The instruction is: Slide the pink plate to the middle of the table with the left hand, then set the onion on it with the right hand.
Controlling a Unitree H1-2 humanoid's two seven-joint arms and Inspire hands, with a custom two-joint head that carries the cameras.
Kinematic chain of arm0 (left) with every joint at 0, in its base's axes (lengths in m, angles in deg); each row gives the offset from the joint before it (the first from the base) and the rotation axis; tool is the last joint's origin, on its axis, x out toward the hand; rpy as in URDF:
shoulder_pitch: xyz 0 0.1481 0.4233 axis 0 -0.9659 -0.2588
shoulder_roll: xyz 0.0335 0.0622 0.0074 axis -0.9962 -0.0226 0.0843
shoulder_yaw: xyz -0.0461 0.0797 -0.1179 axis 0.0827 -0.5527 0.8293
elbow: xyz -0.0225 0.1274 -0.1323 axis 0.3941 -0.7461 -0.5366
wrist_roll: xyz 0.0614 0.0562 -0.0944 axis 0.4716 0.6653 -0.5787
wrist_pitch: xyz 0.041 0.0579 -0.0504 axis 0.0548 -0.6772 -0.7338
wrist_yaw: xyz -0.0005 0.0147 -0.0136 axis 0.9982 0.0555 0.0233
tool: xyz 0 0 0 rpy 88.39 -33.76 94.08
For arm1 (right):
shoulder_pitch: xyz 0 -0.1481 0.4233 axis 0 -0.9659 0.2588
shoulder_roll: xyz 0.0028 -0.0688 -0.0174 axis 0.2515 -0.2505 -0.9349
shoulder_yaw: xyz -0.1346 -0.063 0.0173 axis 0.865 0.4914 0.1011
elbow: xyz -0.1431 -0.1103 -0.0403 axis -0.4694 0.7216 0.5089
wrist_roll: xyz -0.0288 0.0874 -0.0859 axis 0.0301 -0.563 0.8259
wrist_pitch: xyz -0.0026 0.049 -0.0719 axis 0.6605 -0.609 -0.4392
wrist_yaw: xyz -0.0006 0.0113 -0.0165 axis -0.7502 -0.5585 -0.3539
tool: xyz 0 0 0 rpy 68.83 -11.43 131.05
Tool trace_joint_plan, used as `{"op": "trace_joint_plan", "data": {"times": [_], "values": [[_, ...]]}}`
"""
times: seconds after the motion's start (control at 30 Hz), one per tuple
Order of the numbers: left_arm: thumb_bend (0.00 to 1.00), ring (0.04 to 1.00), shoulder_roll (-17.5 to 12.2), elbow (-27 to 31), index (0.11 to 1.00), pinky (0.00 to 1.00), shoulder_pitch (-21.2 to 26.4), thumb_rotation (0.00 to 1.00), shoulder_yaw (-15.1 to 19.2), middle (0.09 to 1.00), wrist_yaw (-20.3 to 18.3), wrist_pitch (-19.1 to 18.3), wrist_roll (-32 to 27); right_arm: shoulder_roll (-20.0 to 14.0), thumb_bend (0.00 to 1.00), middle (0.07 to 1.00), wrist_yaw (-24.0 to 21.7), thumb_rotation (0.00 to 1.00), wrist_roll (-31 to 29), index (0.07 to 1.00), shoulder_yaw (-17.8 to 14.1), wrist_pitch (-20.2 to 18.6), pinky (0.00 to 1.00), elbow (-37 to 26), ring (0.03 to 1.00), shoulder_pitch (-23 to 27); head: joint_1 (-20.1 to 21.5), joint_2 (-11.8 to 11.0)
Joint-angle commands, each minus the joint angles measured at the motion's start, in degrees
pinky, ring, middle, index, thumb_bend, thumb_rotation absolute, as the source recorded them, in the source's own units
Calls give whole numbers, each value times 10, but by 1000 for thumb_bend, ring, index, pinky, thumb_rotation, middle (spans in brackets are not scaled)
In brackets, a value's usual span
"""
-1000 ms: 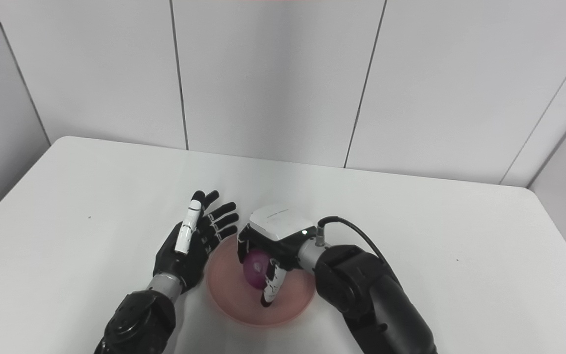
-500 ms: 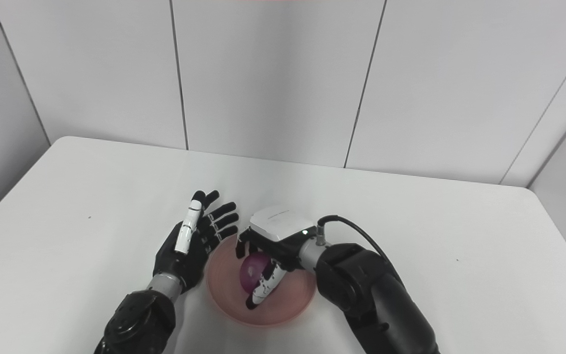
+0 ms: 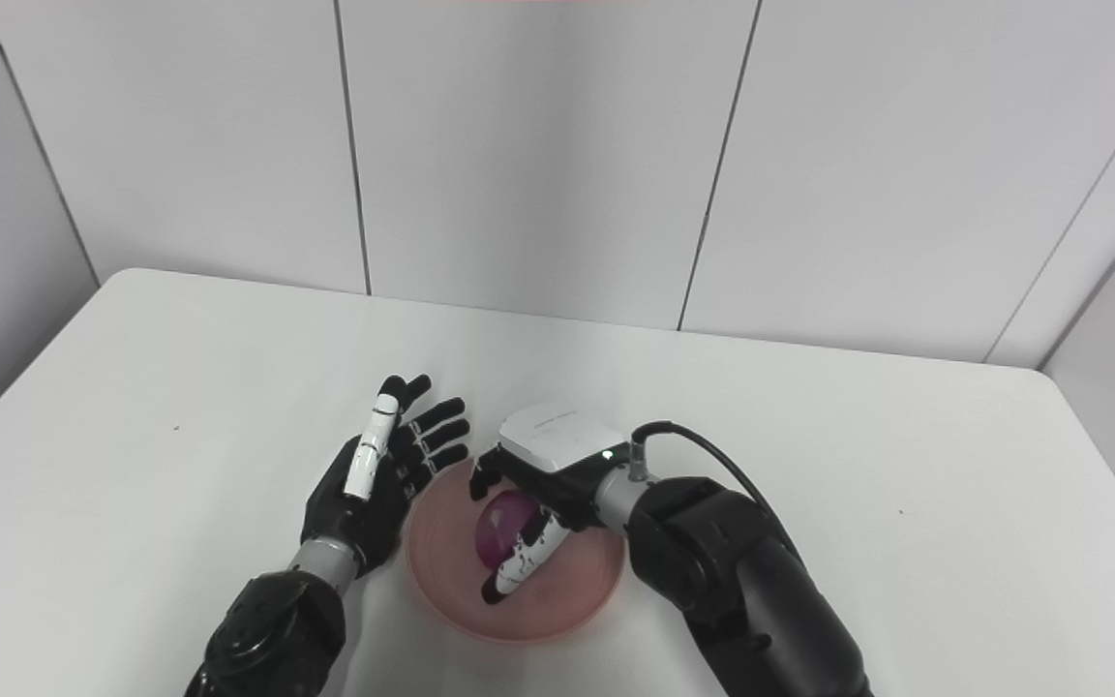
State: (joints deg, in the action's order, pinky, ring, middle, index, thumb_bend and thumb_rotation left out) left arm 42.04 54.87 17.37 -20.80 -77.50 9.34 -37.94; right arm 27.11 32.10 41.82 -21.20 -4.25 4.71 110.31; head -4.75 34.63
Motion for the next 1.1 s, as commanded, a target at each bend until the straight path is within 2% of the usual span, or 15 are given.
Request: {"op": "trace_joint_plan", "data": {"times": [0.0, 0.03, 0.13, 0.2, 0.33, 0.43, 0.57, 0.6, 0.67, 0.77, 0.87, 0.93, 1.07], "values": [[595, 801, -2, 7, 904, 801, 11, 807, -2, 790, -4, -1, -6, -4, 1000, 728, 18, 475, -7, 679, -16, 9, 576, -25, 666, 32, 0, 0], [596, 802, -2, 8, 906, 805, 10, 808, -2, 793, -4, -2, -6, -4, 1000, 725, 17, 477, -10, 680, -17, 7, 540, -27, 658, 32, 0, 0], [599, 796, -2, 7, 906, 800, 9, 801, -2, 793, -6, 1, -7, -6, 1000, 741, 18, 511, -31, 685, -36, 1, 518, -34, 669, 33, 0, 0], [603, 792, -1, 5, 906, 798, 9, 798, -1, 789, -5, 2, -7, -2, 1000, 735, 31, 517, -64, 682, -65, -6, 518, -36, 671, 31, 2, -2], [599, 793, 0, 4, 897, 800, 9, 790, -1, 787, -5, 3, -7, 6, 1000, 722, 50, 475, -123, 682, -110, -12, 596, -34, 702, 30, 2, -2], [604, 798, -1, 4, 898, 806, 8, 790, -1, 789, -5, 3, -6, 12, 1000, 730, 63, 469, -184, 686, -157, -29, 623, -31, 719, 29, 3, -2], [605, 797, -1, 1, 898, 814, 9, 790, -1, 787, -7, 7, -7, 17, 997, 743, 79, 487, -243, 707, -196, -49, 562, -31, 688, 23, 3, -2], [604, 799, -1, 1, 899, 816, 9, 789, -1, 789, -7, 7, -7, 19, 989, 741, 91, 506, -256, 712, -205, -45, 547, -30, 673, 16, 3, -2], [604, 801, -1, 2, 900, 812, 9, 787, -2, 793, -6, 6, -5, 25, 958, 738, 117, 611, -267, 731, -215, -50, 541, -33, 660, -2, 6, -2], [601, 801, -2, 1, 904, 816, 9, 790, -2, 794, -6, 9, -3, 47, 922, 786, 152, 784, -302, 786, -238, -72, 608, -43, 724, -40, 8, -2], [598, 793, -3, -1, 896, 804, 9, 790, -2, 788, -5, 12, 0, 79, 830, 842, 186, 839, -365, 838, -274, -85, 709, -47, 811, -76, 12, -2], [597, 789, -4, -2, 891, 796, 9, 787, -1, 784, -6, 16, 1, 97, 820, 866, 207, 850, -400, 860, -294, -83, 750, -42, 845, -99, 14, -2], [612, 786, -5, -2, 877, 786, 8, 756, 1, 784, -6, 24, 0, 125, 798, 924, 251, 939, -441, 915, -316, -87, 839, -33, 902, -141, 18, -1]]}}
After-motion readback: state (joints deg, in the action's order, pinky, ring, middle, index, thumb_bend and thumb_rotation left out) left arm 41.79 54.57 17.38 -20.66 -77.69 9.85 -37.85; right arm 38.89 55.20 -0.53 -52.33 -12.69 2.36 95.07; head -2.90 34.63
